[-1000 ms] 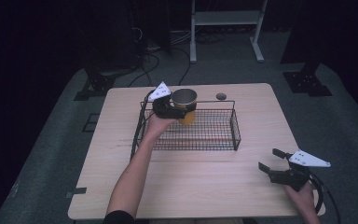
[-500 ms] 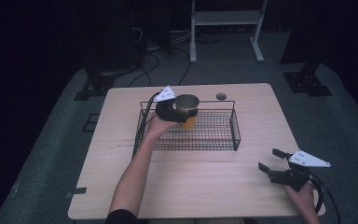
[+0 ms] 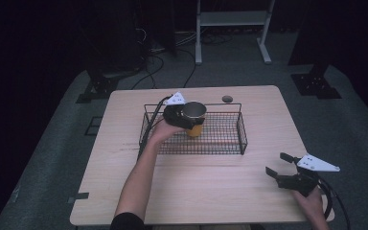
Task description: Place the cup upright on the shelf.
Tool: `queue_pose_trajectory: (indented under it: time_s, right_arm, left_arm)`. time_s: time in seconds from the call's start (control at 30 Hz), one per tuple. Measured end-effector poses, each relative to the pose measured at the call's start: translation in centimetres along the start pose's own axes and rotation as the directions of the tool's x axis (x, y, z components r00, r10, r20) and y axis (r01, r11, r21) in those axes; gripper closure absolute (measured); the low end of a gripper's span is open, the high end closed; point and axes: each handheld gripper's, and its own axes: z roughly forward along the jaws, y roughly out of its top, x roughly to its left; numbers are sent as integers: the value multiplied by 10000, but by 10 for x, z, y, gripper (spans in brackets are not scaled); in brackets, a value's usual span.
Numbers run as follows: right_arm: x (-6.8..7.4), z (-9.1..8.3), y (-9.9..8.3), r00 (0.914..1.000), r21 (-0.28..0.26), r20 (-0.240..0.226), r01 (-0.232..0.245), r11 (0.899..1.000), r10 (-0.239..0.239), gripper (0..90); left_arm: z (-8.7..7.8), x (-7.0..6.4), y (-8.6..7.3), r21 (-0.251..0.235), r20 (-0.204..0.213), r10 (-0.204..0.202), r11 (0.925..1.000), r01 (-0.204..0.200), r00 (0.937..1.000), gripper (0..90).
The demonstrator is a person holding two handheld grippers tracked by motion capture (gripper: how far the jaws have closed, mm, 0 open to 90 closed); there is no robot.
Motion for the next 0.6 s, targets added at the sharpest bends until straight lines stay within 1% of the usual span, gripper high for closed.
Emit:
queue_pose_trajectory:
  time_s: [0.03, 0.1, 0.17, 0.23, 0.33, 0.37, 0.4, 0.43, 0.5, 0.53, 0.6]
  right_arm:
    - [0, 0, 0, 10000, -5, -1, 2, 10000, -2, 138]
    - [0, 0, 0, 10000, -4, -3, -26, 10000, 26, 138]
    - [0, 0, 0, 10000, -6, -3, -14, 10000, 14, 138]
    - [0, 0, 0, 10000, -4, 1, 3, 10000, -3, 138]
    - [0, 0, 0, 10000, -8, -2, -7, 10000, 7, 138]
    - [0, 0, 0, 10000, -8, 1, -21, 10000, 21, 138]
    - [0, 0, 0, 10000, -13, 1, -20, 10000, 20, 138]
    - [0, 0, 0, 10000, -11, -1, -15, 10000, 15, 138]
    - [0, 0, 0, 10000, -11, -7, 3, 10000, -3, 138]
    - [0, 0, 0, 10000, -10, -5, 7, 10000, -7, 138]
    - [0, 0, 0, 10000, -13, -10, -20, 10000, 20, 138]
  left_arm:
    - [1, 0, -1, 63, 69, -7, 10000, 7, 10000, 124]
    - [3, 0, -3, 354, 78, 171, 9992, -174, 9998, 124]
    - [4, -1, -5, 595, 195, 296, 9978, -307, 9994, 123]
    - [5, -1, -6, 706, 250, 396, 9966, -413, 9989, 123]
    - [5, 0, -8, 702, 545, 394, 9966, -432, 9977, 118]
    - [6, 0, -8, 748, 591, 471, 9959, -515, 9971, 114]
    - [7, 0, -9, 890, 598, 598, 9939, -650, 9964, 113]
    - [7, 0, -9, 1003, 623, 628, 9926, -689, 9961, 113]
    - [8, 0, -10, 1060, 718, 524, 9926, -598, 9960, 111]
    - [8, 1, -10, 1009, 771, 495, 9932, -572, 9958, 108]
    - [8, 1, -10, 1058, 743, 525, 9926, -603, 9959, 107]
